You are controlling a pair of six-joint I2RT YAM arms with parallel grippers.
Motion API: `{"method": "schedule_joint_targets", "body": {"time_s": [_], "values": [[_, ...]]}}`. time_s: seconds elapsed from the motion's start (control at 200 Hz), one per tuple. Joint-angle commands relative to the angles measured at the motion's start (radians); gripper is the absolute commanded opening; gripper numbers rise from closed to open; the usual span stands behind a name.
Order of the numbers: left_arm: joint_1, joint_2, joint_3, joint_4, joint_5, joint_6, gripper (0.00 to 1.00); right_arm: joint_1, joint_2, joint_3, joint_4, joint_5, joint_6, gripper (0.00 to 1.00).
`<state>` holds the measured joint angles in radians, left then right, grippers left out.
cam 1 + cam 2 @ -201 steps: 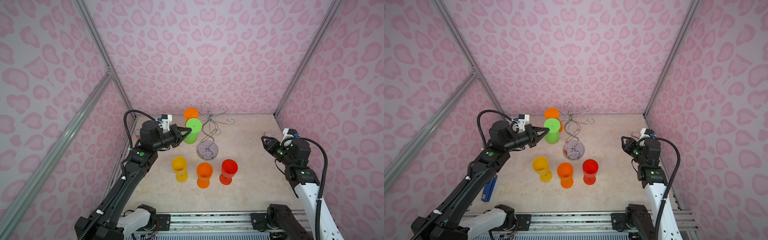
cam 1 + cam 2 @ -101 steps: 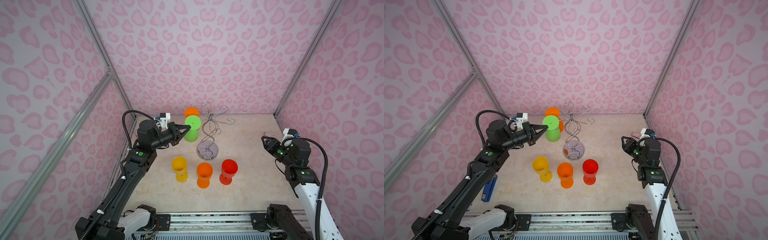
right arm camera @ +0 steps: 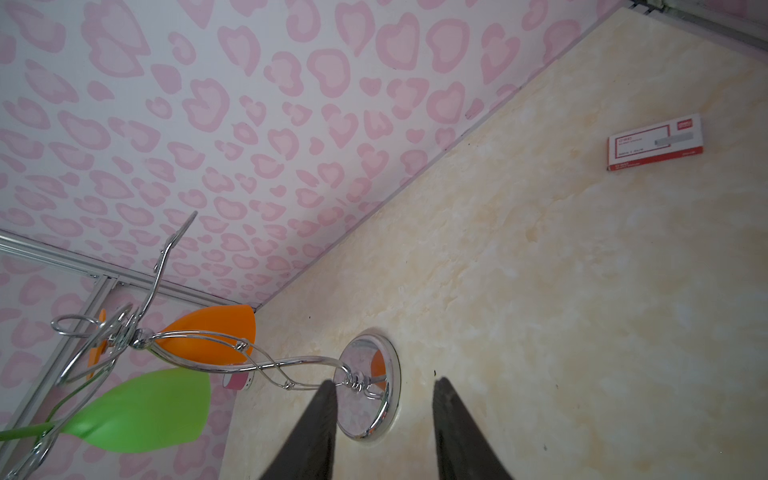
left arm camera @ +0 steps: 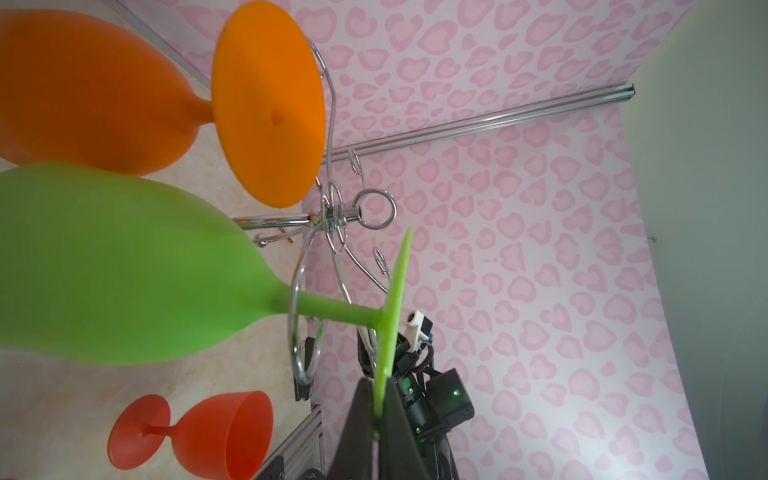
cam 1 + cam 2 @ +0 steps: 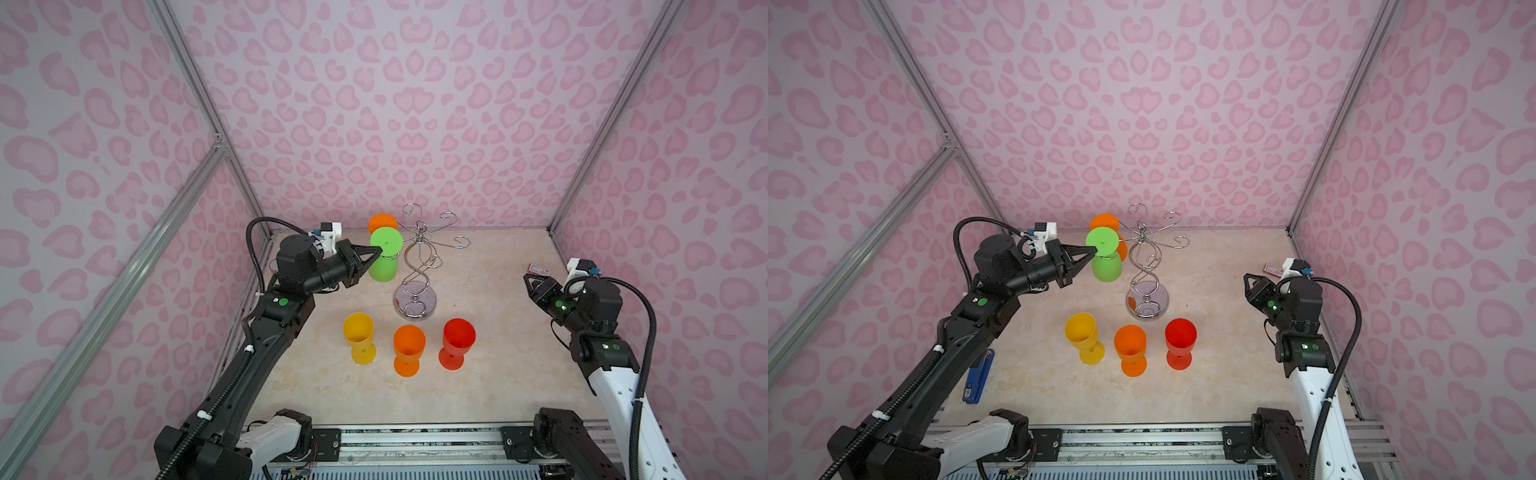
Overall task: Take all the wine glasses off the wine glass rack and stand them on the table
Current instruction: 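Slide the green glass off the rack hook with the left gripper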
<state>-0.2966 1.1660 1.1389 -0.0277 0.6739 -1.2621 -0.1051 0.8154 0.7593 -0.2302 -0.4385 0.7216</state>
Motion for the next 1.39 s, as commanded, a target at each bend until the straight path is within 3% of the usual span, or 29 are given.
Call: {"method": "schedule_joint_targets", "body": {"time_s": [0.0, 0.78, 1.39], "values": [[0.0, 0.015, 0.02, 0.057, 0.013, 0.004, 0.02, -0.002, -0.004, -0.008, 0.025, -0.011, -0.002, 0.39], [-0.086, 0.051, 0.048, 0.075, 0.0, 0.004, 0.02, -0.018, -0.007, -0.015, 0.026, -0.02, -0.001, 0.39], [-0.093, 0.071, 0.06, 0.043, -0.003, 0.018, 0.02, -0.025, -0.012, -0.014, 0.025, -0.03, 0.002, 0.39]]}}
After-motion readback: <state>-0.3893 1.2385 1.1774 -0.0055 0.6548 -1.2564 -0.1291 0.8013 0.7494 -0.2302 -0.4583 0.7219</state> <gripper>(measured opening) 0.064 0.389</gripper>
